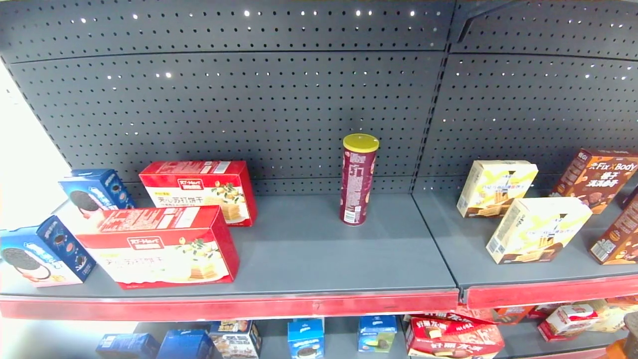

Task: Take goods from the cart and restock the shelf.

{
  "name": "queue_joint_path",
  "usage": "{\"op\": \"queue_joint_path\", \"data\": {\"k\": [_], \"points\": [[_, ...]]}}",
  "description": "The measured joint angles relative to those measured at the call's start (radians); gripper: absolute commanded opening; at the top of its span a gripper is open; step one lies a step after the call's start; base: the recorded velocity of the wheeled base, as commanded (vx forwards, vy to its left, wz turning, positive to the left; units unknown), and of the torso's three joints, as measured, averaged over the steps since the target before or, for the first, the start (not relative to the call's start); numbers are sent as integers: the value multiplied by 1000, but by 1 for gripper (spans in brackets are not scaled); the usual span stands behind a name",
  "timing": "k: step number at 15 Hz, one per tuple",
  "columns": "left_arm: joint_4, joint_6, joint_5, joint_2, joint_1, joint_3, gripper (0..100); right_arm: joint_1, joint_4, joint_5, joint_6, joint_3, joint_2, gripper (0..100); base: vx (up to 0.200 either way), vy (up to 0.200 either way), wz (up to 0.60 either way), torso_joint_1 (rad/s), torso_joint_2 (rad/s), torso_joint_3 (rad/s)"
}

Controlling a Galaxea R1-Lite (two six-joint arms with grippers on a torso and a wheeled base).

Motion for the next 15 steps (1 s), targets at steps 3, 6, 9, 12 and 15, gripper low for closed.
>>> {"op": "queue_joint_path", "data": {"k": [3, 6, 9, 12, 15], "points": [[0, 7, -2, 0, 0, 0, 100, -1, 4, -1, 0, 1, -3, 0, 0, -67, 0, 1, 1, -1], [0, 23, -19, 0, 0, -1, 100, 0, 3, -2, 0, 2, -4, 0, 0, -133, 0, -3, 2, -2], [-1, 34, -31, 0, 1, -1, 100, 1, 6, -2, 0, 2, -4, 0, 0, 0, 0, 0, 0, 0], [-1, 33, -29, 0, 0, 1, 100, 0, 3, 0, 0, 0, -4, 0, 0, 0, 0, 0, 0, 0], [1, 15, -23, 0, -1, -1, 100, -1, 3, -1, -1, 1, -4, 0, 0, 0, 0, 0, 0, 0]]}}
